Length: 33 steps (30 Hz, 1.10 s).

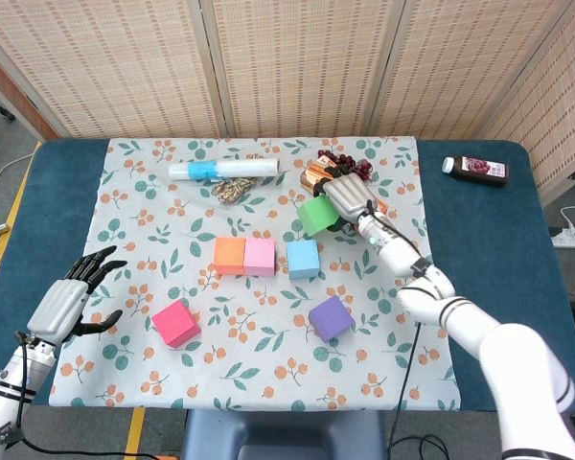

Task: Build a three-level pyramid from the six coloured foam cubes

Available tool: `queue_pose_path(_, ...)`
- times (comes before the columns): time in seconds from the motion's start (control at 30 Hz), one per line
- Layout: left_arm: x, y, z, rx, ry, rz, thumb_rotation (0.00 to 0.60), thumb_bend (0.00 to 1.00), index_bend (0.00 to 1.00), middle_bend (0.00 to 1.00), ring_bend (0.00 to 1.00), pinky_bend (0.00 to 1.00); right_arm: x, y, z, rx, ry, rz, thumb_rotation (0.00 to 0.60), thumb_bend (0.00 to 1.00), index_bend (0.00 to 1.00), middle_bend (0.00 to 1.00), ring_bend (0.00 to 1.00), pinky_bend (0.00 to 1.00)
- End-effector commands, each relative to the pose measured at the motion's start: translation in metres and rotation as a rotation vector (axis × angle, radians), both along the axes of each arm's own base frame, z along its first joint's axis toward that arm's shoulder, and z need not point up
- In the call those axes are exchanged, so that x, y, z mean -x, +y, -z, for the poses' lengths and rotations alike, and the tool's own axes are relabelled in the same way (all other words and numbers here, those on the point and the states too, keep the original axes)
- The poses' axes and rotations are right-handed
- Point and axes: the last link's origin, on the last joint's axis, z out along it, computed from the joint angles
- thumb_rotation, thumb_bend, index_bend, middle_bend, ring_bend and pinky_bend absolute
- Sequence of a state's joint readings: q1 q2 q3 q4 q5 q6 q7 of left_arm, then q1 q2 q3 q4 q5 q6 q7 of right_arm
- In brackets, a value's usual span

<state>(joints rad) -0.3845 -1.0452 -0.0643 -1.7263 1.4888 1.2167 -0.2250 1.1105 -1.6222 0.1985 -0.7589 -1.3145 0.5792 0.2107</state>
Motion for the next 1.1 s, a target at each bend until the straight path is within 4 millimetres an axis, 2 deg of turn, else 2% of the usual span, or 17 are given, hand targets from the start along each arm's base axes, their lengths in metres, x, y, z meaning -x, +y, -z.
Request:
queue_pose_path(0.03, -0.002, -0.001, 0.0, 0.003, 0.0, 0.013, 0.6, 0.32, 0.16, 0.0, 0.0, 0.09, 0.045, 0.04, -0.063, 0.021, 0.017, 0.037, 0.6, 0.08, 0.42, 0.3, 0.09, 0.1)
queue_pose_path(0.17, -0.006, -0.003, 0.002, 0.012, 0.0, 0.034, 0.6, 0.32, 0.16, 0.0, 0.0, 0.09, 0.084, 0.068, -0.092, 0.034, 0.093, 0.136, 0.6, 0.08, 0.37, 0.3, 0.09, 0.1)
queue_pose_path(0.27, -0.009, -0.004, 0.003, 0.021, -0.003, 0.045, 0.6, 0.32, 0.16, 0.0, 0.0, 0.09, 0.109, 0.075, -0.102, 0.062, 0.154, 0.192, 0.6, 0.08, 0.34, 0.3, 0.08, 0.1)
queue_pose_path(0.37, -0.013, -0.005, 0.004, 0.024, -0.005, 0.055, 0.6, 0.32, 0.16, 0.0, 0.0, 0.09, 0.127, 0.078, -0.1, 0.071, 0.195, 0.232, 0.6, 0.08, 0.32, 0.3, 0.07, 0.1)
queue_pose_path(0.5, -0.015, -0.007, 0.006, 0.029, -0.007, 0.06, 0.6, 0.32, 0.16, 0.0, 0.0, 0.09, 0.138, 0.08, -0.087, 0.044, 0.215, 0.26, 0.6, 0.08, 0.26, 0.3, 0.04, 0.09)
queue_pose_path(0.6, -0.014, -0.008, 0.007, 0.032, -0.001, 0.055, 0.6, 0.32, 0.16, 0.0, 0.0, 0.09, 0.146, 0.078, -0.083, 0.023, 0.275, 0.274, 0.6, 0.05, 0.07, 0.19, 0.0, 0.02)
queue_pose_path(0.67, -0.013, -0.008, 0.006, 0.029, 0.001, 0.049, 0.6, 0.32, 0.15, 0.0, 0.0, 0.09, 0.142, 0.078, -0.082, 0.026, 0.303, 0.253, 0.6, 0.01, 0.0, 0.06, 0.0, 0.0)
queue_pose_path(0.73, -0.011, -0.009, 0.005, 0.023, 0.003, 0.043, 0.6, 0.32, 0.15, 0.0, 0.0, 0.09, 0.132, 0.081, -0.081, 0.032, 0.274, 0.225, 0.6, 0.0, 0.0, 0.0, 0.0, 0.0)
queue_pose_path(0.93, -0.007, -0.01, 0.003, 0.014, -0.003, 0.029, 0.6, 0.32, 0.14, 0.0, 0.0, 0.09, 0.08, 0.106, -0.088, 0.0, 0.052, 0.114, 0.6, 0.0, 0.0, 0.0, 0.0, 0.0)
queue_pose_path(1.03, -0.007, -0.01, 0.004, 0.015, -0.006, 0.029, 0.6, 0.32, 0.14, 0.0, 0.0, 0.09, 0.066, 0.115, -0.077, -0.061, -0.044, 0.094, 0.6, 0.0, 0.0, 0.06, 0.0, 0.0)
queue_pose_path(1.1, -0.008, -0.01, 0.005, 0.018, -0.01, 0.03, 0.6, 0.32, 0.14, 0.0, 0.0, 0.09, 0.062, 0.116, -0.062, -0.12, -0.096, 0.12, 0.6, 0.0, 0.03, 0.1, 0.0, 0.0)
